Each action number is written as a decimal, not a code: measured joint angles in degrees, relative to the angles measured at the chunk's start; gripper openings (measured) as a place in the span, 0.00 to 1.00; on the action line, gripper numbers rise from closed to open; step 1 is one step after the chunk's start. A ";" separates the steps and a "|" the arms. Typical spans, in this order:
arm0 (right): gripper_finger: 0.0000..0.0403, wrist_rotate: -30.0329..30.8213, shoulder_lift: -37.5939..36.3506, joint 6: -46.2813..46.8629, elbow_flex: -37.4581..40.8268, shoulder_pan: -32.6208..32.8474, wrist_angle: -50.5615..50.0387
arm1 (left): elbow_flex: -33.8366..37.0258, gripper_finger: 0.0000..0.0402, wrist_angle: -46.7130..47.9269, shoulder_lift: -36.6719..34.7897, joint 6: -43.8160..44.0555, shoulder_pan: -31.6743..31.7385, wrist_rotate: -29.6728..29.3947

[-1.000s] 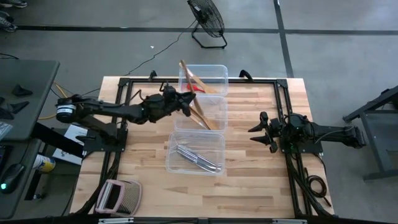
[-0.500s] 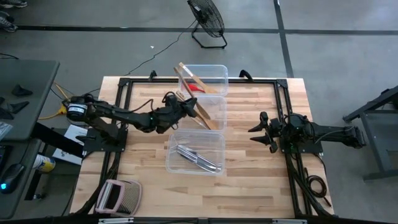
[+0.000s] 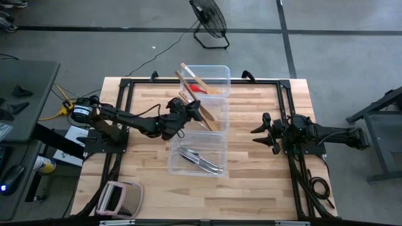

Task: Pick & Place Kitchen Items
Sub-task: Put the brown spatula into the middle transparent bin

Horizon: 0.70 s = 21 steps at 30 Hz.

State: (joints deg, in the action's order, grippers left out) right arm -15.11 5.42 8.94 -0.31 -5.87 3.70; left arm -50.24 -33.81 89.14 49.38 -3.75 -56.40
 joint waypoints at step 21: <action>0.41 -0.02 -0.01 0.00 0.02 0.00 0.00 | -6.22 0.19 20.57 0.00 5.36 -1.60 -1.84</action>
State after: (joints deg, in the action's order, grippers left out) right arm -15.14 5.41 8.94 -0.30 -5.87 3.70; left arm -56.47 -13.24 89.14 54.74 -5.35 -58.24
